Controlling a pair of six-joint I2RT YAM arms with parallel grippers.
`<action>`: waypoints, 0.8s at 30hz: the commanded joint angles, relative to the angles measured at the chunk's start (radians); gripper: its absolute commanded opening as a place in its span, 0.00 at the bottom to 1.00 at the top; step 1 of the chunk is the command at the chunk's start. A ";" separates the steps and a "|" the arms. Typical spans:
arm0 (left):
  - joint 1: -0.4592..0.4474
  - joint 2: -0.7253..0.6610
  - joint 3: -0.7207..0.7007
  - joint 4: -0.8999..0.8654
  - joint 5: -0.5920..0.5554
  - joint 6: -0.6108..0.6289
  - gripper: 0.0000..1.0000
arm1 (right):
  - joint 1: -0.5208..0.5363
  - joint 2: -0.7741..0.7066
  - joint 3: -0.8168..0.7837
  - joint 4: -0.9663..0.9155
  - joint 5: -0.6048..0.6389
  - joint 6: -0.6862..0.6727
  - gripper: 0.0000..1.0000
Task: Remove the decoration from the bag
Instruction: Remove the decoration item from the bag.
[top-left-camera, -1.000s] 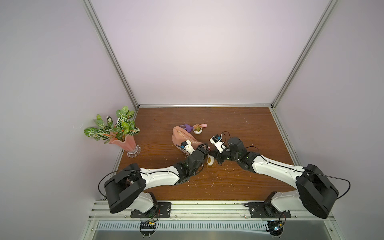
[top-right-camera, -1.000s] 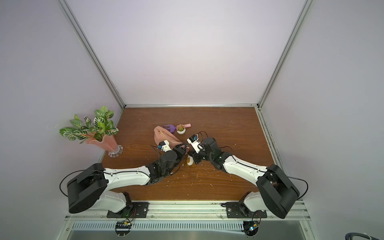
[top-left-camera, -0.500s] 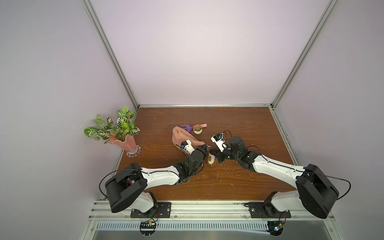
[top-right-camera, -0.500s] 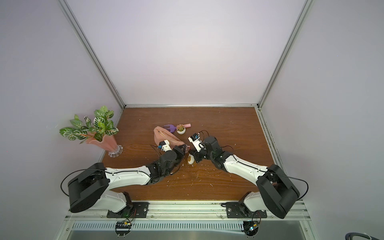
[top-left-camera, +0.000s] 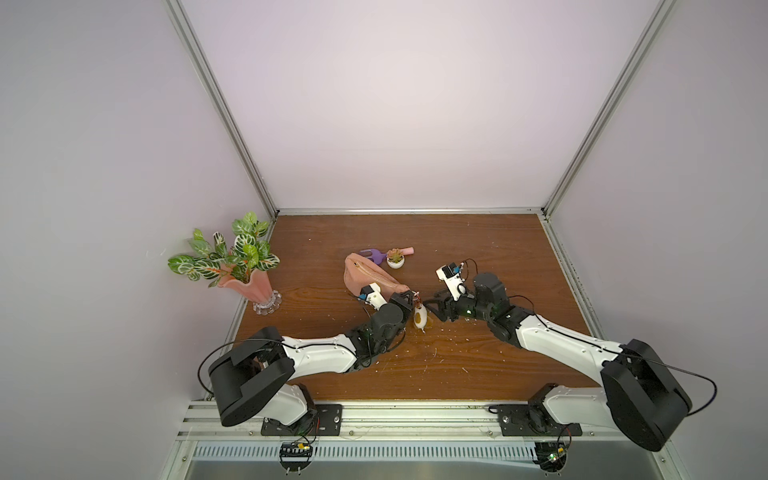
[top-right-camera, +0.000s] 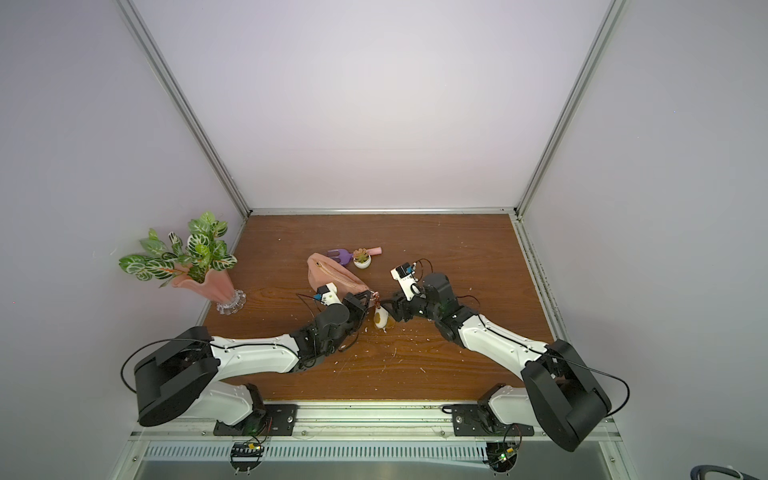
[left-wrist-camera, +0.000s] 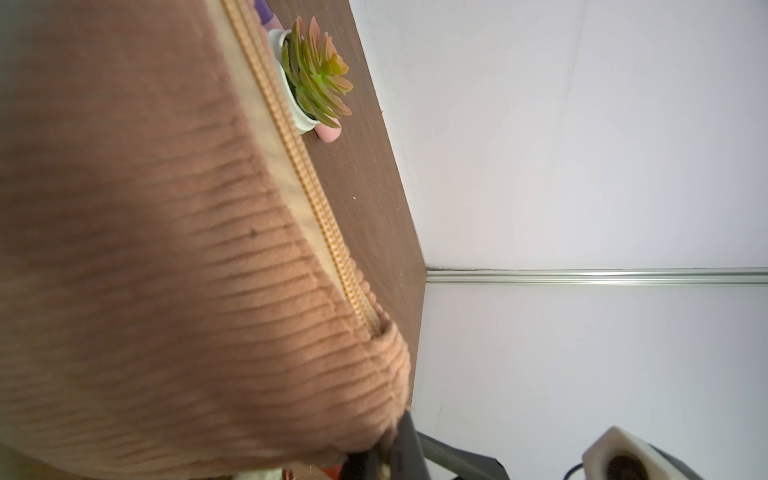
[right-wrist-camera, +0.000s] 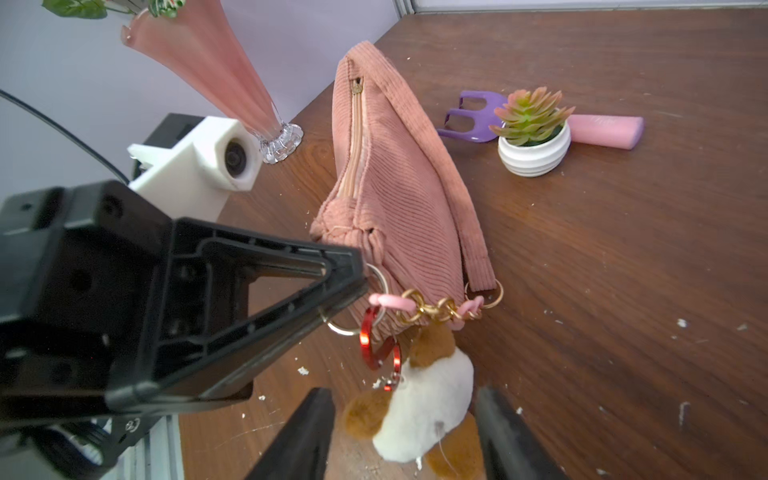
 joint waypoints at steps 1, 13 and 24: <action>0.014 -0.043 0.014 -0.014 0.001 -0.018 0.00 | -0.004 -0.073 -0.037 0.068 0.048 0.062 0.65; 0.013 -0.086 0.049 -0.091 0.001 -0.065 0.00 | 0.136 -0.127 -0.178 0.219 0.267 0.164 0.85; 0.013 -0.094 0.072 -0.114 -0.002 -0.065 0.00 | 0.279 0.120 -0.137 0.404 0.493 0.261 0.96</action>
